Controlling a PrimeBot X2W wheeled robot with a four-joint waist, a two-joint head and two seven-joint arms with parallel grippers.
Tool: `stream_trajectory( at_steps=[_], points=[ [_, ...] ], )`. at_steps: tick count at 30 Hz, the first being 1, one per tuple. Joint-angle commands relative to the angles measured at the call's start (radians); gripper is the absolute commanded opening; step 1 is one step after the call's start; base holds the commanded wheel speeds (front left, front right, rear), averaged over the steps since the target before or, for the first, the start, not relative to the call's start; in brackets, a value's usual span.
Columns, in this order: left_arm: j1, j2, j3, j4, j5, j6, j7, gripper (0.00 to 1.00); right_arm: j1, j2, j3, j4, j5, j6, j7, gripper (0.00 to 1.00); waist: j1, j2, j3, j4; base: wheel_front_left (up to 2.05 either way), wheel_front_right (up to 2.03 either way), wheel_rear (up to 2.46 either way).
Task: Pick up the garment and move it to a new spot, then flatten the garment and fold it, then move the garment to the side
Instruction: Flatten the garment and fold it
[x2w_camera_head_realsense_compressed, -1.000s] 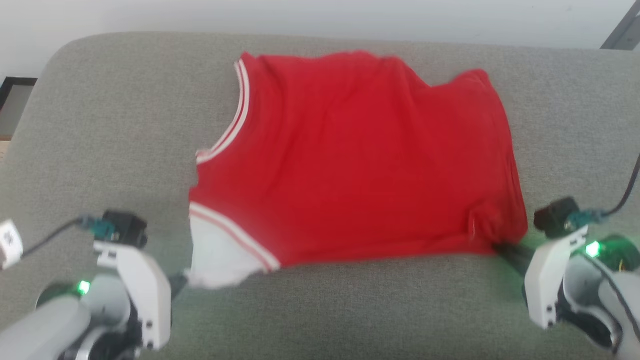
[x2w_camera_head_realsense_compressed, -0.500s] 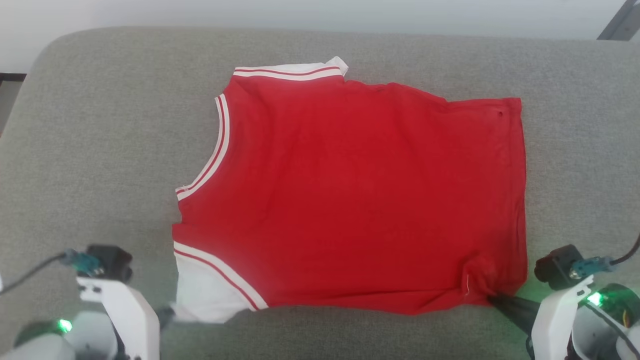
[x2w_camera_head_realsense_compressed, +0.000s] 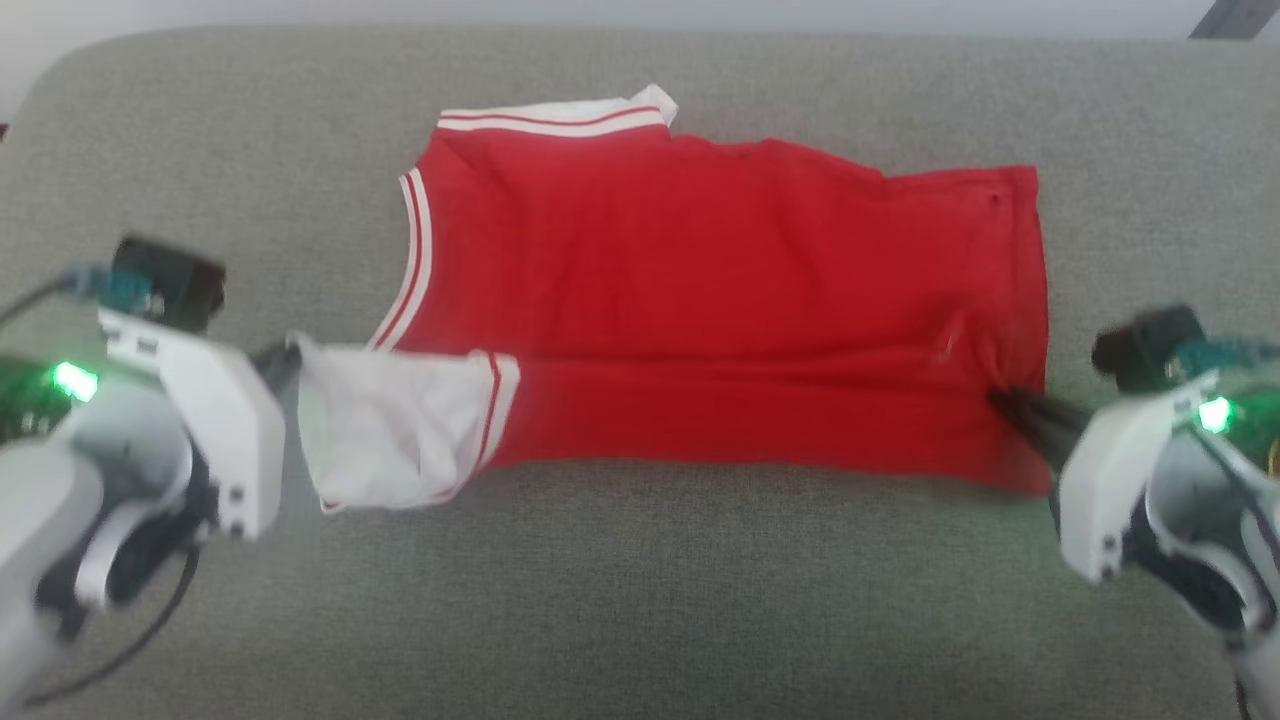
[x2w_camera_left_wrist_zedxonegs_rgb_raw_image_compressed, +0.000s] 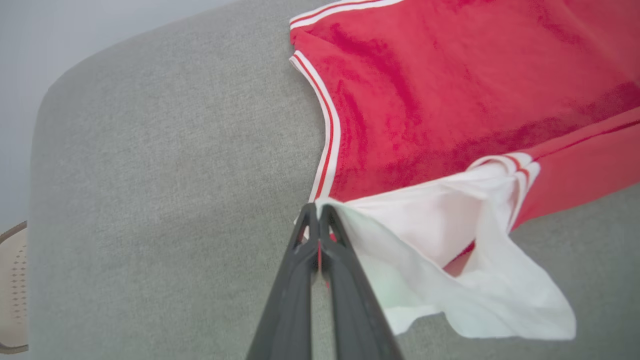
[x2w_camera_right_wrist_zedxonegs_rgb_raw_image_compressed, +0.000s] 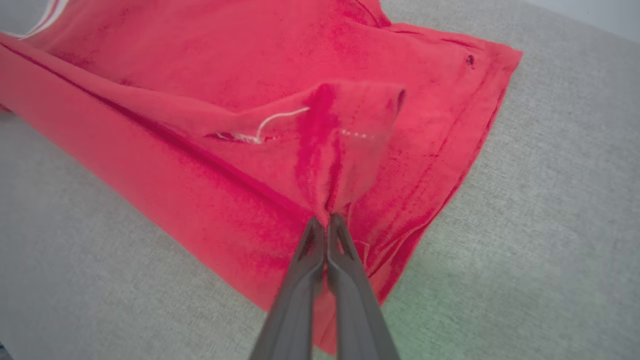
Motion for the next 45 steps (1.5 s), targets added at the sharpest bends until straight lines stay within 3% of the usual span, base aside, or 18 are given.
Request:
stream_trajectory(
  at_steps=[1, 11, 19, 20, 21, 23, 24, 25, 28, 33, 38, 40, 41, 45],
  points=[
    [-0.050, -0.035, -0.003, 0.061, 0.011, -0.031, 0.011, 0.00, -0.048, 0.016, -0.001, 0.030, -0.014, 0.000, 0.002, 0.00, 0.0000, -0.0001, 0.017, -0.004, 0.00, 0.00, 0.00],
    [-0.234, -0.236, -0.050, 0.457, 0.049, -0.208, 0.016, 0.00, -0.251, 0.071, 0.084, 0.245, -0.040, 0.000, -0.032, 0.00, 0.0000, -0.0001, 0.092, -0.012, 0.00, 0.00, 0.00],
    [-0.269, -0.339, -0.063, 0.692, 0.018, -0.302, 0.016, 0.00, -0.315, 0.108, 0.164, 0.380, -0.010, -0.001, -0.052, 0.00, 0.0000, -0.0001, 0.106, -0.019, 0.00, 0.00, 0.00],
    [-0.270, -0.348, -0.063, 0.719, 0.009, -0.313, 0.020, 0.00, -0.323, 0.114, 0.170, 0.392, -0.003, -0.001, -0.056, 0.02, 0.0000, -0.0001, 0.103, -0.020, 0.00, 0.00, 0.00],
    [-0.272, -0.357, -0.062, 0.742, 0.001, -0.321, 0.025, 0.00, -0.329, 0.117, 0.177, 0.401, 0.002, -0.001, -0.058, 0.22, 0.0000, -0.0001, 0.099, -0.020, 0.00, 0.00, 0.00],
    [-0.281, -0.370, -0.050, 0.775, -0.018, -0.327, 0.021, 0.48, -0.340, 0.114, 0.184, 0.415, 0.010, -0.001, -0.066, 0.53, 0.0000, -0.0001, 0.089, -0.020, 0.00, 0.00, 0.00],
    [-0.286, -0.376, -0.041, 0.787, -0.027, -0.328, 0.016, 0.96, -0.343, 0.110, 0.186, 0.415, 0.012, -0.001, -0.074, 0.88, 0.0000, -0.0001, 0.083, -0.020, 0.00, 0.00, 0.00],
    [-0.290, -0.377, -0.042, 0.791, -0.021, -0.333, 0.016, 1.00, -0.346, 0.105, 0.185, 0.414, 0.014, -0.001, -0.082, 1.00, 0.0000, -0.0001, 0.077, -0.019, 0.00, 0.00, 0.00],
    [-0.295, -0.376, -0.044, 0.787, -0.024, -0.342, 0.026, 1.00, -0.347, 0.089, 0.172, 0.403, 0.021, -0.001, -0.110, 1.00, 0.0000, -0.0001, 0.057, -0.016, 0.00, 0.00, 0.00],
    [-0.274, -0.342, -0.041, 0.731, -0.032, -0.323, 0.050, 1.00, -0.318, 0.074, 0.117, 0.371, -0.002, 0.000, -0.191, 1.00, 0.0000, -0.0001, 0.021, -0.016, 0.00, 0.00, 0.00],
    [-0.212, -0.279, -0.036, 0.600, -0.065, -0.270, 0.098, 1.00, -0.258, 0.094, 0.012, 0.325, -0.054, 0.000, -0.291, 1.00, 0.0000, -0.0001, -0.005, -0.025, 0.00, 0.00, 0.00],
    [-0.177, -0.247, -0.033, 0.530, -0.084, -0.235, 0.121, 1.00, -0.224, 0.105, -0.036, 0.306, -0.082, 0.000, -0.320, 1.00, 0.0000, -0.0001, -0.011, -0.029, 0.00, 0.00, 0.00],
    [-0.138, -0.215, -0.028, 0.449, -0.102, -0.192, 0.146, 1.00, -0.192, 0.122, -0.080, 0.278, -0.111, 0.000, -0.347, 1.00, 0.0000, -0.0001, -0.015, -0.033, 0.00, 0.00, 0.00],
    [-0.070, -0.144, -0.023, 0.283, -0.133, -0.090, 0.194, 1.00, -0.126, 0.163, -0.162, 0.216, -0.170, 0.000, -0.378, 1.00, 0.0000, -0.0001, -0.012, -0.042, 0.00, 0.00, 0.00]
  ],
)
